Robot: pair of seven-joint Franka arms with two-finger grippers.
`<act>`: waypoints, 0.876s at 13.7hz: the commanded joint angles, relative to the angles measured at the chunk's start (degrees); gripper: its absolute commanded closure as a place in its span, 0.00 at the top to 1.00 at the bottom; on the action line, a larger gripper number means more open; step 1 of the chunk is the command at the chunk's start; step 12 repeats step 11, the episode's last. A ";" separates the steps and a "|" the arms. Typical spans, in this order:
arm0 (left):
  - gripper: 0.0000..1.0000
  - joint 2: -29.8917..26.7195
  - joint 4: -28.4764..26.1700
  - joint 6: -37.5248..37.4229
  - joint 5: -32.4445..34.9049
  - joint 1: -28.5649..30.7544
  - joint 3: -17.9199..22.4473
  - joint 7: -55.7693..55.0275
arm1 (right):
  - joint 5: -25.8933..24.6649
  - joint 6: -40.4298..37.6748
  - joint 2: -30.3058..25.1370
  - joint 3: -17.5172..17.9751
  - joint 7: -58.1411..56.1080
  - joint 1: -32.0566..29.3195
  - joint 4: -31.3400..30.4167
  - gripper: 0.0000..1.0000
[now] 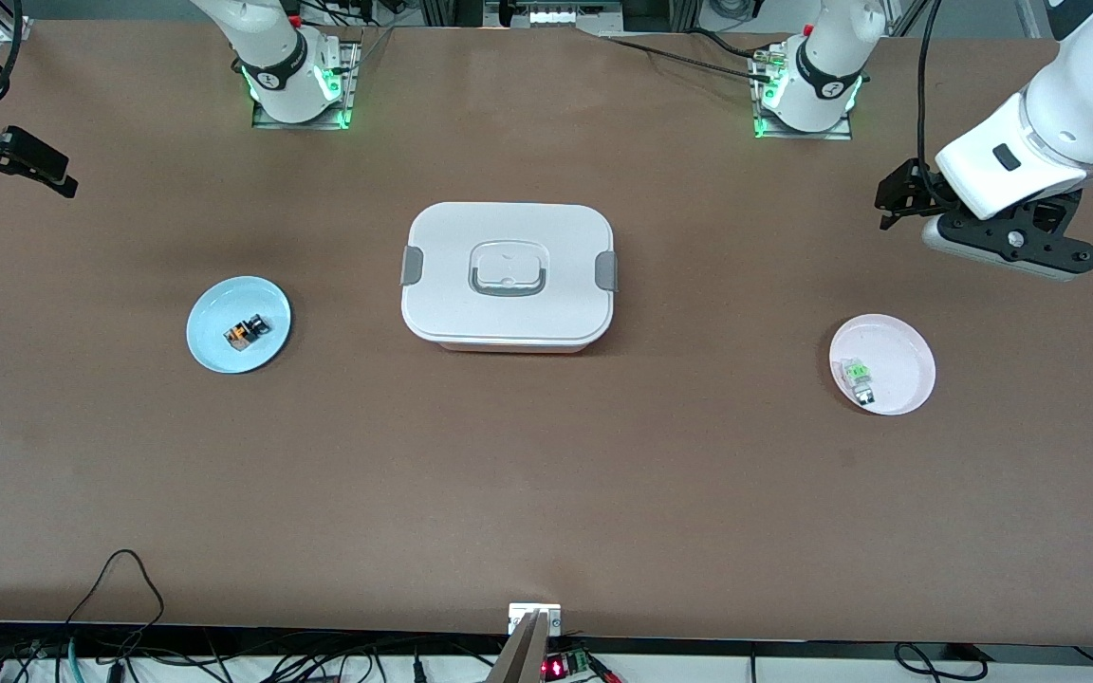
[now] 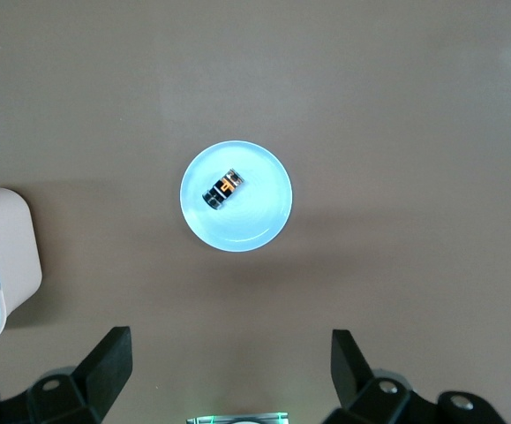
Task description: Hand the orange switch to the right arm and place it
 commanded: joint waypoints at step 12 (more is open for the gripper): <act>1.00 0.92 2.03 -1.28 0.98 0.73 0.06 0.05 | 0.84 -1.43 0.43 0.15 -0.29 0.57 1.71 1.00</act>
